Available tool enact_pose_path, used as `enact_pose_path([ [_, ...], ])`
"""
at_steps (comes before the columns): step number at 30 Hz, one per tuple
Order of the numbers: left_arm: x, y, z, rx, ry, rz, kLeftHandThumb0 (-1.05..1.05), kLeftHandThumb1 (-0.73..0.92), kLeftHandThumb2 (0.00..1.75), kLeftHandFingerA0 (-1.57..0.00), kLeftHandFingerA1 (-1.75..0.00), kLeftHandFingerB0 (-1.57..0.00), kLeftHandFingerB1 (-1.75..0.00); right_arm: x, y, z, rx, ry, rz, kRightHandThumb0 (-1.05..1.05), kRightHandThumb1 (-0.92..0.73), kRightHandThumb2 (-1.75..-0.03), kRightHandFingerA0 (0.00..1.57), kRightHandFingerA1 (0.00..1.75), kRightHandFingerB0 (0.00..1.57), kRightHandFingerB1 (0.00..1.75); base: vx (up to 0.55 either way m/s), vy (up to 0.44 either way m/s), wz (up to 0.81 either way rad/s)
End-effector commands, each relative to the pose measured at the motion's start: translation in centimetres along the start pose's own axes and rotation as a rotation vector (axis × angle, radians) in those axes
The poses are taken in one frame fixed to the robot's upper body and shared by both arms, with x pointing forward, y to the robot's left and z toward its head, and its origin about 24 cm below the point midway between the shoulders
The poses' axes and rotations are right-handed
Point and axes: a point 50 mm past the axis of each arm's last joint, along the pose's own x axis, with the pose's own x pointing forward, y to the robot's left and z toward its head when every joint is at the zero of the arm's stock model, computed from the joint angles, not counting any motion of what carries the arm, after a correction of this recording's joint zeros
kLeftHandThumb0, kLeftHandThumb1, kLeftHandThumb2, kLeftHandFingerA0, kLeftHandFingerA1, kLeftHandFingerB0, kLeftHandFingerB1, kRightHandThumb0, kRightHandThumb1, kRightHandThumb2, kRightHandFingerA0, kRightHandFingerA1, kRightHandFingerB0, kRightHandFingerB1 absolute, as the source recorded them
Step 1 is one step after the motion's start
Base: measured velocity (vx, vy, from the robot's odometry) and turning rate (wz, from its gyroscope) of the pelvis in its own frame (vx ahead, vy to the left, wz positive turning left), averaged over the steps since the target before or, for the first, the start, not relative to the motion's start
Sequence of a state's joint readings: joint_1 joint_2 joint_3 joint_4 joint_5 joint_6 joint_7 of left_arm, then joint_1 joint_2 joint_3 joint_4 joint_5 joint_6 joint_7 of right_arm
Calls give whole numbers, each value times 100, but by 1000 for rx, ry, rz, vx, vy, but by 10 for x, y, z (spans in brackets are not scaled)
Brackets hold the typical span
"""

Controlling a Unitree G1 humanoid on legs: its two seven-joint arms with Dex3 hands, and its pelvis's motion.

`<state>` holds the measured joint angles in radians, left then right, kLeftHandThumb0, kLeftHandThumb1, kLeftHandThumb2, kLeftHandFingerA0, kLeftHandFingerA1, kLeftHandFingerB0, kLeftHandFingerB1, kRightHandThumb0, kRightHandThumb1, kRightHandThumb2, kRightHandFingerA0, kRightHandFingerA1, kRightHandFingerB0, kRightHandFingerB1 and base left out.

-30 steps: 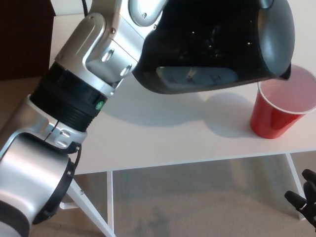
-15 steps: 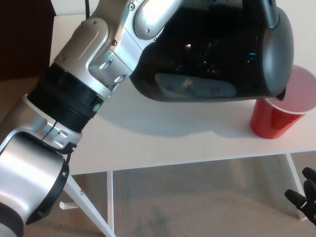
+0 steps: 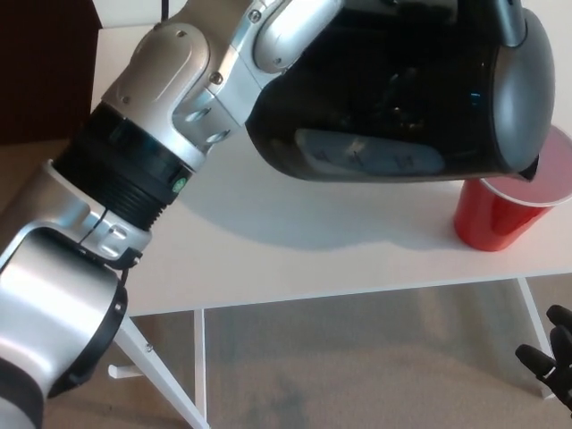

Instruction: The robot walk towards a table in front and uses its left hand to pick up the pot from the base and pour water to the cup on the right hand side

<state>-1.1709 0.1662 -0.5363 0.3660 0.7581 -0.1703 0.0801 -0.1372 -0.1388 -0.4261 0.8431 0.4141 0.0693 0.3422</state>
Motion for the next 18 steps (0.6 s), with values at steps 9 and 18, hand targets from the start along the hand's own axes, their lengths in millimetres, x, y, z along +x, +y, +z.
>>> enact_pose_path([
  [9,16,25,6,391,-183,176,-35,63,59,-96,-158,-97,-68,-3,-4,6,-26,-21,-5,-45,-58,-61,39,81,48,64,0,0,0],
  [18,18,20,10,438,-206,210,-33,64,66,-89,-161,-90,-98,-2,-5,6,-17,-20,-16,-46,-57,-60,41,79,54,66,0,0,0],
])
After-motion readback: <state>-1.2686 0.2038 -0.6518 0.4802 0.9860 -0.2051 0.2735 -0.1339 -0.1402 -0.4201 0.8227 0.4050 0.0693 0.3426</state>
